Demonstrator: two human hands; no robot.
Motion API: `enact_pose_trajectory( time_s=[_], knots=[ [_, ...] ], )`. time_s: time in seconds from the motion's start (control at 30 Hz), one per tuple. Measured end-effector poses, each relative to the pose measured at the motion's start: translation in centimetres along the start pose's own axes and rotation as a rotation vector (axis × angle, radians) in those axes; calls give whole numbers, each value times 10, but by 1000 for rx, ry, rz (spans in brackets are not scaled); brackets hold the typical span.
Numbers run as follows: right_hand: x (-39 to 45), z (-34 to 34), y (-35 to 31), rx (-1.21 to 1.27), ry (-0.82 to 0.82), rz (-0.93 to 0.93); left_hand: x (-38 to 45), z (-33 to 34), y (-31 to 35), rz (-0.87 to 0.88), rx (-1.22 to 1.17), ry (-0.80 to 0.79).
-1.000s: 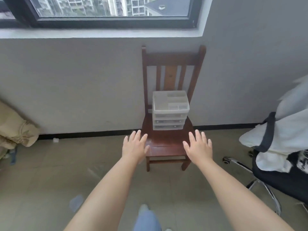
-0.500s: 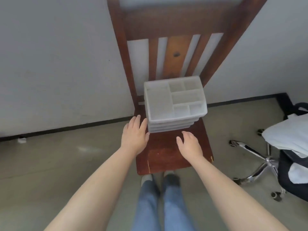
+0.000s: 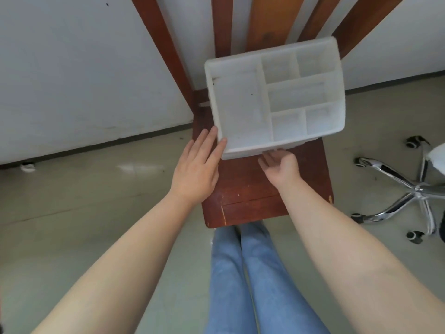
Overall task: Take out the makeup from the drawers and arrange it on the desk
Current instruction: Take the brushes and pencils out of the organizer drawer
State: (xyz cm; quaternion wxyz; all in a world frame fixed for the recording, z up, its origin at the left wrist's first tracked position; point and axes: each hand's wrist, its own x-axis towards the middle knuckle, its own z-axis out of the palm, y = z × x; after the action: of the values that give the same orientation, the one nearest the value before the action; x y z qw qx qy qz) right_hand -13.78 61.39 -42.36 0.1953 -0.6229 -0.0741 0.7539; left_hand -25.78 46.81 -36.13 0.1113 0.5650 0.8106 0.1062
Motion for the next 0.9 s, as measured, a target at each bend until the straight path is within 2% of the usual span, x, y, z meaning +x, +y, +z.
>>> enact_pose_trajectory(
  time_s=[0.1, 0.4, 0.67, 0.7, 0.77, 0.83, 0.9],
  knots=[
    [3, -4, -4, -19, -43, 27, 0, 0, 2, -12, 21, 2],
    [-9, -57, 17, -216, 47, 123, -2, 0, 11, -81, 9, -43],
    [-17, -89, 29, -264, 115, 151, -19, 16, 23, -144, -53, -78],
    [-20, -89, 28, -279, 102, 154, -27, 23, 30, -203, -96, -94],
    [-25, -87, 25, -413, 71, 191, -43, 40, 43, -439, -245, -238],
    [-31, -86, 19, -690, 47, 249, -51, 61, 53, -684, -443, -412],
    [-41, -84, 11, -1113, 1, 261, -47, 75, 58, -837, -599, -480]
  ],
)
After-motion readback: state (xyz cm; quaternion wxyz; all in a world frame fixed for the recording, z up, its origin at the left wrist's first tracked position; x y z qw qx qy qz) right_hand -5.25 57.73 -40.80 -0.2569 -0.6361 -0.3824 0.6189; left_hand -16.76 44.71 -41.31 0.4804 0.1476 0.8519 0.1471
